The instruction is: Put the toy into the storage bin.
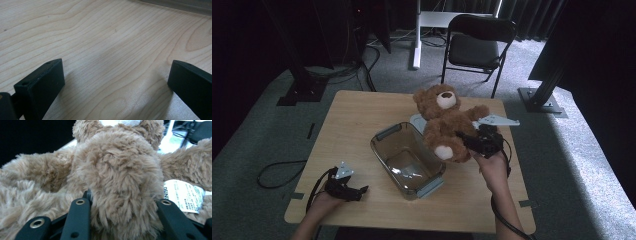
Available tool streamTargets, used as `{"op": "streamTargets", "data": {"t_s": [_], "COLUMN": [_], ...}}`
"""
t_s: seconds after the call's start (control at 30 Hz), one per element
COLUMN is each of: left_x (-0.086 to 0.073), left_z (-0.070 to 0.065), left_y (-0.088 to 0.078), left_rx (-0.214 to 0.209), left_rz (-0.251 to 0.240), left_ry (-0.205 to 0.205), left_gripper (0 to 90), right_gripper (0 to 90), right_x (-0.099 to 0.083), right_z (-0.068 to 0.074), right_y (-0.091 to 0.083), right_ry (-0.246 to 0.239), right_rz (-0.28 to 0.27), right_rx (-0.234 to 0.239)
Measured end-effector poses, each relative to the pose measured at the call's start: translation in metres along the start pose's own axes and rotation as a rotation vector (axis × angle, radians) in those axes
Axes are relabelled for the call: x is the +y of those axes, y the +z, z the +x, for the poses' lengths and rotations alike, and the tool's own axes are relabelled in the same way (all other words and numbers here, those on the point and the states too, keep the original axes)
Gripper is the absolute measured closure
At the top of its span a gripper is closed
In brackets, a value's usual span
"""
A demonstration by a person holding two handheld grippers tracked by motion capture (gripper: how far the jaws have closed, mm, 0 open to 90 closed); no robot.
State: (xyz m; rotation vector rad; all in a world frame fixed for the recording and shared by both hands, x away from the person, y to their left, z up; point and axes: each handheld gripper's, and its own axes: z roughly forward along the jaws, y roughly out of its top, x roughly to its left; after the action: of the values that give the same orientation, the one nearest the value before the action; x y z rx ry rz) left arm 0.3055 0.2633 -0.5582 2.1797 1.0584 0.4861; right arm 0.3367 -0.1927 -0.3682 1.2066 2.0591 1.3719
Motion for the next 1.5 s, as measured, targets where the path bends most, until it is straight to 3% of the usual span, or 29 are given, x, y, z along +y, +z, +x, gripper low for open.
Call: {"op": "streamTargets", "data": {"t_s": [0.1,0.3,0.73,1.07,1.3,1.5], "left_x": [0.0,0.0,0.0,0.0,0.0,0.0], "left_z": [0.0,0.0,0.0,0.0,0.0,0.0], "left_y": [0.0,0.0,0.0,0.0,0.0,0.0], "left_rx": [-0.001,-0.001,0.0,0.001,0.002,0.003], "left_rz": [0.0,0.0,-0.002,-0.002,-0.002,-0.002], "left_ry": [0.0,0.001,0.002,0.002,0.003,0.001], "left_gripper": [1.4,1.4,1.4,1.4,1.4,1.4], "right_gripper": [62.9,62.7,62.5,61.7,60.2,52.2], "right_x": [0.004,0.007,0.003,-0.015,-0.035,-0.046], "right_z": [0.012,0.031,0.076,0.085,0.089,0.092], "right_y": [0.001,0.006,0.038,0.071,0.077,0.081], "right_ry": [-0.009,-0.029,-0.069,-0.079,-0.093,-0.1], "right_rz": [-0.01,-0.016,0.019,0.115,0.148,0.167], "right_rx": [0.037,0.052,0.174,0.188,0.18,0.184]}}
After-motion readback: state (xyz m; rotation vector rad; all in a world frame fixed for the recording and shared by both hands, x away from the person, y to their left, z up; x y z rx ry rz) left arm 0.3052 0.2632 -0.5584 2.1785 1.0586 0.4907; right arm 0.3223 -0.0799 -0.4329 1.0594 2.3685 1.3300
